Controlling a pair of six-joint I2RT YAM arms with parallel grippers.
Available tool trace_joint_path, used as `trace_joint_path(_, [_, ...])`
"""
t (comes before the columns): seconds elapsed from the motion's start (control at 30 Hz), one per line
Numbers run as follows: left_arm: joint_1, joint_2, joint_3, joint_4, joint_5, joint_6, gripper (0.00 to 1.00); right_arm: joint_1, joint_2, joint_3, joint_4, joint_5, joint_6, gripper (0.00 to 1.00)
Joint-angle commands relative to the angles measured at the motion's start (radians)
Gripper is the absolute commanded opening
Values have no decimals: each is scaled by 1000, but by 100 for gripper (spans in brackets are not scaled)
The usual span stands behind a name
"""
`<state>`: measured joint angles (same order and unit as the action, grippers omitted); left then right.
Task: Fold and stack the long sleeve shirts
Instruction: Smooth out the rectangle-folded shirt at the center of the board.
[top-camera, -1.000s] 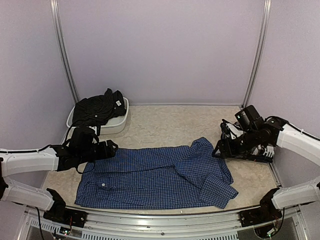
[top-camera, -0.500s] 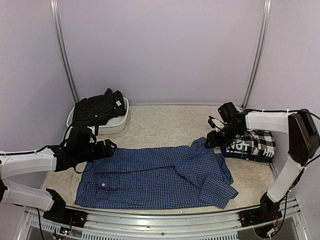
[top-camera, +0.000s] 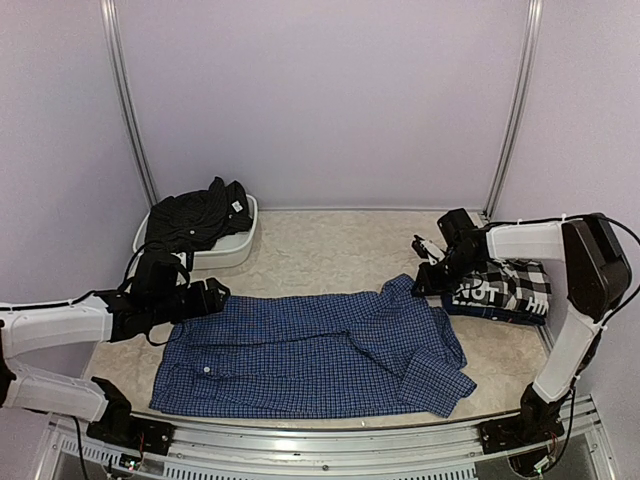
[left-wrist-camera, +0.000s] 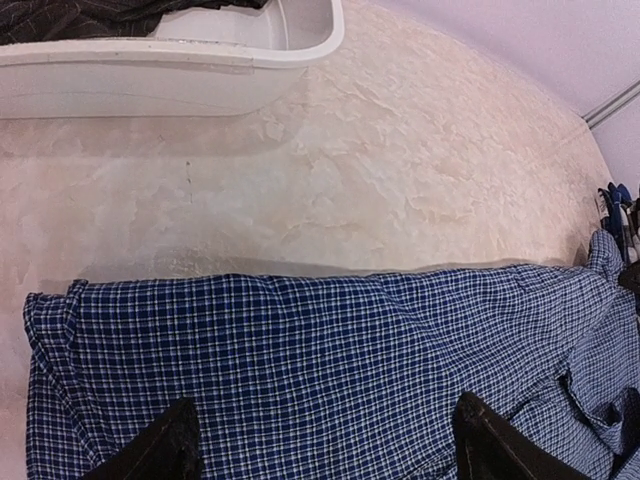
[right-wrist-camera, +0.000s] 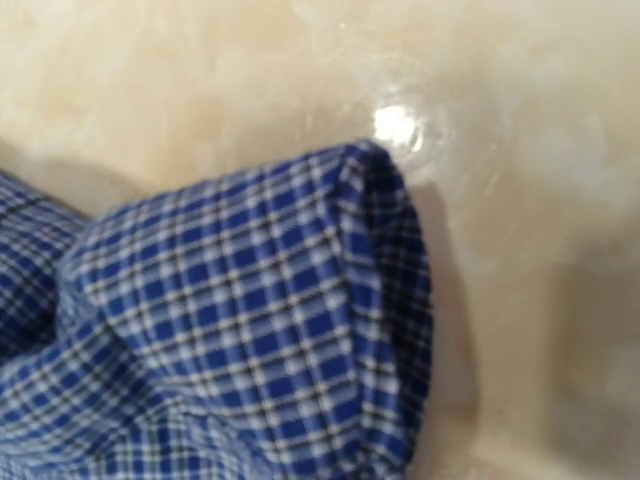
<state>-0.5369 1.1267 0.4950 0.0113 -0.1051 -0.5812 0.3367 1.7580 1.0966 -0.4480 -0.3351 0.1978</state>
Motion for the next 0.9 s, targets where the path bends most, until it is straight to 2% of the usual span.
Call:
trace_joint_path(0.0, [9,2,-30,-8,28,-22,82,-10,-34,-24,22,-40,4,12])
trace_joint_path(0.17, [11,10,-70,-54,66,-79,83,-10,-89,-41,16,-48,15,0])
trace_joint_path(0.4, [36,-12,-126,-67,75,-142,83,-10,-136,-40,0,-68,21,0])
trace_joint_path(0.57, [35,-40,-118,-142,78,-165,83,-11,-144,-39,-8,-62,11,0])
trace_joint_path(0.87, [17,-130,-135,-247,-71,-218,85,-11,-129,-66,16,-83,7,0])
